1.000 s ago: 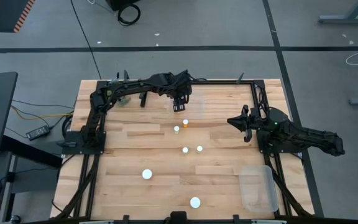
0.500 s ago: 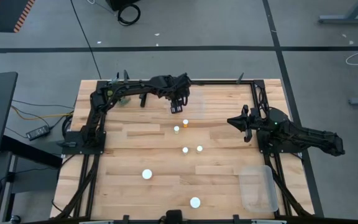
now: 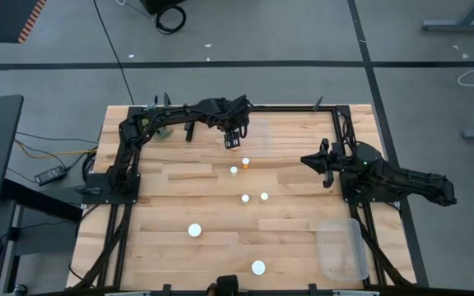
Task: Pick and place medicine bottles into bin by pill shape (circle, oval)
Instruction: Put the orange capsule bottle into the top transparent bin
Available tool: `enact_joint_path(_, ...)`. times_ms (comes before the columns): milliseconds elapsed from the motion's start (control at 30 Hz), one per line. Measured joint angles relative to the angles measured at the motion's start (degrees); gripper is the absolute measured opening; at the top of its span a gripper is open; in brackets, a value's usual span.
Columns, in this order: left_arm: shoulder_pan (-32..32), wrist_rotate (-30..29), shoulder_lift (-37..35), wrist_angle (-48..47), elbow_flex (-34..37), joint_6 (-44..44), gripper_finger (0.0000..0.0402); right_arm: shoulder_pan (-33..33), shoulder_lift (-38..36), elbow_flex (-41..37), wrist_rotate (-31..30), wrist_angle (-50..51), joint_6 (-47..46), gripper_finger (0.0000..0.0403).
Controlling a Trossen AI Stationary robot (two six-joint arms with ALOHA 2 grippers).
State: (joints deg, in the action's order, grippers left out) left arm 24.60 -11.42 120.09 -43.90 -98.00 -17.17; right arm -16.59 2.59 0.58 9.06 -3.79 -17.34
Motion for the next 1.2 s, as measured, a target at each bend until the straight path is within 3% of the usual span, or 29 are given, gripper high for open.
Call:
enact_joint_path(233,0.0,-0.3,0.0,0.0,0.0,-0.1,0.0283,0.0,0.0,0.0,0.0,0.0,0.0,0.0041)
enact_joint_path(600,-2.9,-2.5,-4.1,-2.0,-0.6,-2.6,0.0286,0.0,0.0,0.0,0.0,0.0,0.0,0.0041)
enact_joint_path(900,-11.5,2.2,-8.7,-10.4,-0.7,0.3,0.0286,0.0,0.0,0.0,0.0,0.0,0.0,0.0041)
enact_joint_path(1200,-21.5,2.5,-8.6,-17.9,-0.7,9.0,0.0286,0.0,0.0,0.0,0.0,0.0,0.0,0.0041)
